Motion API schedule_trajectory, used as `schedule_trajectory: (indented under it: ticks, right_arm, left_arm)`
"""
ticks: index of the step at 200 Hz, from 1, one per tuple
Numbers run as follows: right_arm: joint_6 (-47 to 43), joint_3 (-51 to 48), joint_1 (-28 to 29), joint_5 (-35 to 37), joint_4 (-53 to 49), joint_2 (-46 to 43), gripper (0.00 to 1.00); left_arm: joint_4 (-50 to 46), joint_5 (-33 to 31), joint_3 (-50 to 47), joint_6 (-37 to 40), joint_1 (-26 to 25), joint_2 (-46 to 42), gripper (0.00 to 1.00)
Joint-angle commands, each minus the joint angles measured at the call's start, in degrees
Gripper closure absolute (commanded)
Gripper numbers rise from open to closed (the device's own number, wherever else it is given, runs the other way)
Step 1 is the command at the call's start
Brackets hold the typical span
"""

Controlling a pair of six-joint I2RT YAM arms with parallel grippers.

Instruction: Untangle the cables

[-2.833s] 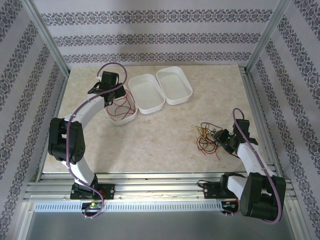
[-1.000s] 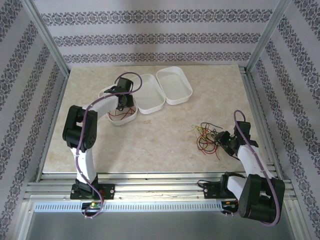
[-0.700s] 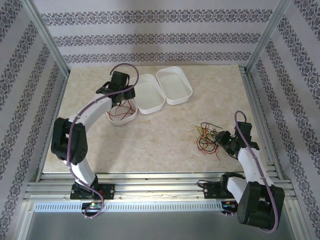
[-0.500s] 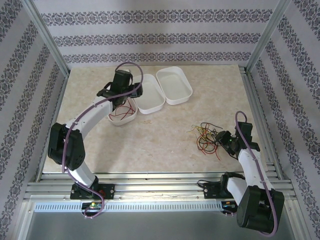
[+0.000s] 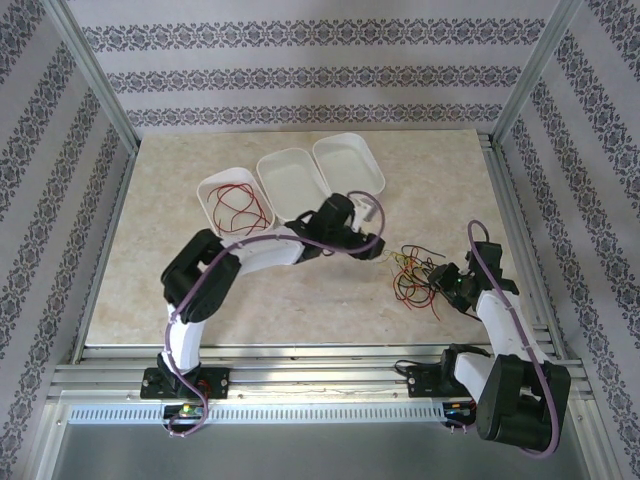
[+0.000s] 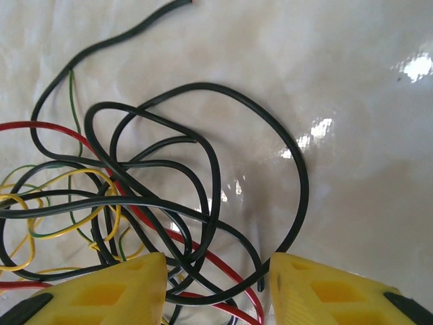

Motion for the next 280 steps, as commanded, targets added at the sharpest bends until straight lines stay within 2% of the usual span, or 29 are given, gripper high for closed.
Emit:
schedule_trajectory:
  ticks: [1, 35, 63, 82, 134, 177, 198, 211, 235, 280]
  right_arm:
    - [-0.85, 1.60, 0.96, -1.61, 0.34, 1.13, 0.56]
    - [-0.51, 1.56, 1.43, -1.47, 0.69, 1.55, 0.56]
    - [-0.31, 1.41, 1.57, -1.04, 0.73, 1.14, 0.56]
    - [-0.04, 1.31, 1.51, -0.73, 0.76, 0.96, 0.56]
    - [0.07, 1.02, 1.62, 0.23, 1.15, 0.80, 0.56]
    - [0.23, 1.03, 1.64, 0.16, 1.12, 0.67, 0.56]
    - [0.24, 0.87, 1.68, 0.27, 1.12, 0.34, 0.56]
    - [0.41, 0.77, 1.67, 0.42, 1.18, 0.34, 0.56]
    - [0.58, 0.63, 1.70, 0.42, 1.36, 0.29, 0.56]
    - [0.60, 0.54, 1.66, 0.58, 1.54, 0.01, 0.56]
  left_arm:
    - [3.98, 3.01, 6.09, 5.97, -2.61, 1.68, 0.32]
    - [-5.00, -0.63, 14.83, 7.13, -5.18, 5.94, 0.46]
    - [-20.16, -5.11, 27.44, 6.72, -6.24, 11.31, 0.47]
    - [-25.34, -5.20, 32.99, 6.04, -6.79, 14.05, 0.47]
    - [-29.36, -0.45, 41.96, 3.90, -7.80, 19.75, 0.51]
    - [-36.18, 0.41, 50.34, 3.42, -8.35, 25.29, 0.51]
    - [-38.30, 0.29, 52.20, 3.19, -8.43, 26.78, 0.52]
    - [-39.16, 0.30, 52.95, 3.19, -8.47, 27.43, 0.58]
    - [-40.32, 0.97, 54.36, 2.93, -8.55, 28.59, 0.61]
    - [-42.73, -0.56, 55.51, 3.01, -8.58, 29.62, 0.61]
